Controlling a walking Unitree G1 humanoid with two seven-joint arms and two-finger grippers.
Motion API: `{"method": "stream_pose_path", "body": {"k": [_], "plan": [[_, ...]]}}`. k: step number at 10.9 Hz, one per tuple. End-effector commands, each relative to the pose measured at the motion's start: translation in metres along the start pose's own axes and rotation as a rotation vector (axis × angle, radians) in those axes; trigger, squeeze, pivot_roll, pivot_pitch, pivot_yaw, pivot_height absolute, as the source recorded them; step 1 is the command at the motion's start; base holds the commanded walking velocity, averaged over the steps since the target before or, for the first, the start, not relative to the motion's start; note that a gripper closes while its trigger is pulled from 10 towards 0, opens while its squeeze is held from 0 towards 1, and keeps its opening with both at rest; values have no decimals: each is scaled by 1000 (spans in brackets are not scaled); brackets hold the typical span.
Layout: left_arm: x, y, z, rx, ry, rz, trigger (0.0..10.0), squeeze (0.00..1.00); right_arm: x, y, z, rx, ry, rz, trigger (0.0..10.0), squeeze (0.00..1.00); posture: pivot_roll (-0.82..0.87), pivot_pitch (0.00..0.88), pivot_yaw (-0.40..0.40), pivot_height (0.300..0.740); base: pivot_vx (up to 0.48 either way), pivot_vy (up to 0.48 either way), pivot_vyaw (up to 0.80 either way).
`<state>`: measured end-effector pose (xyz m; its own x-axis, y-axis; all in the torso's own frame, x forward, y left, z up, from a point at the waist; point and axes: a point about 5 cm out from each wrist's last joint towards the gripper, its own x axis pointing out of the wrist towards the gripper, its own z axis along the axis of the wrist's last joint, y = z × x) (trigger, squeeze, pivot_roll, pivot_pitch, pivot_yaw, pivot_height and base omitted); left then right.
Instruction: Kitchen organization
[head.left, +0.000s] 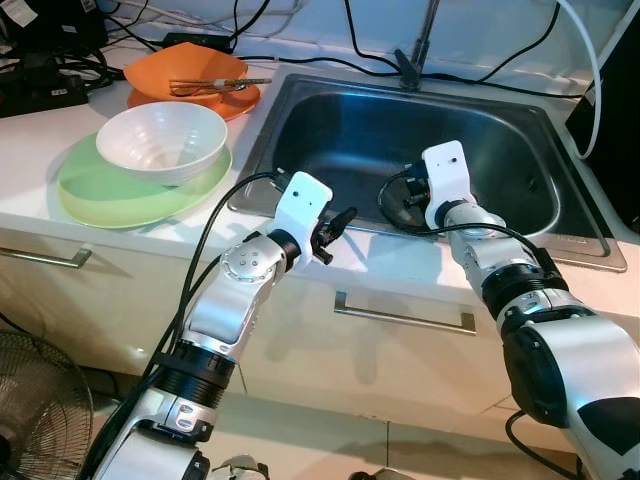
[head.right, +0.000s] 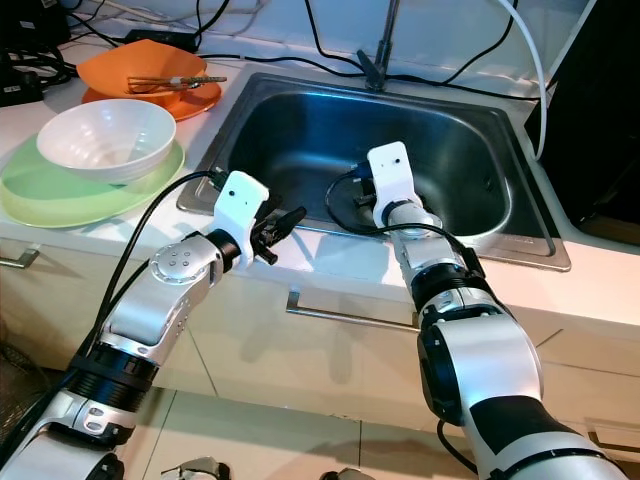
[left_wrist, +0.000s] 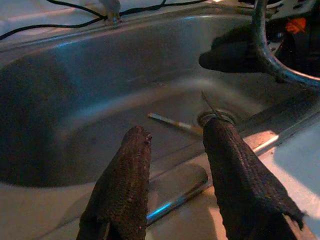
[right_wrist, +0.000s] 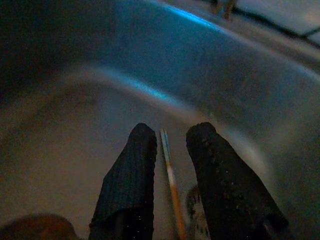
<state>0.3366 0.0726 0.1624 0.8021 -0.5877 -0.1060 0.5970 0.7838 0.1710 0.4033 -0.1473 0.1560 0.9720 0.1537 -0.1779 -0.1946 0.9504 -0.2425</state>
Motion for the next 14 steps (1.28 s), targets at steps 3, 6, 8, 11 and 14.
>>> {"method": "stream_pose_path", "body": {"k": [3, 6, 8, 11, 14], "plan": [[-2, 12, 6, 13, -99, 144, 10000, 0, -3, -3, 38, 32, -287, 1, 10000, 0, 81, 63, -71, 740, 0, 0, 0], [-7, 23, 10, 66, -207, 281, 10000, 0, -24, -15, 43, 131, -519, -41, 10000, 0, 51, 58, -69, 740, 0, 0, 0], [-13, 26, 10, 53, -227, 325, 10000, 0, -46, -9, 34, 192, -611, -47, 10000, 0, 33, 54, -61, 740, 0, 0, 0], [-13, 28, 9, 60, -235, 340, 10000, 0, -60, 10, 20, 239, -616, -5, 10000, 0, 26, 47, -52, 740, 0, 0, 0], [-21, 41, 34, 390, -221, 372, 10000, 0, -61, 35, 12, 294, -556, 47, 10000, 0, 58, 44, -54, 740, 0, 0, 0]]}}
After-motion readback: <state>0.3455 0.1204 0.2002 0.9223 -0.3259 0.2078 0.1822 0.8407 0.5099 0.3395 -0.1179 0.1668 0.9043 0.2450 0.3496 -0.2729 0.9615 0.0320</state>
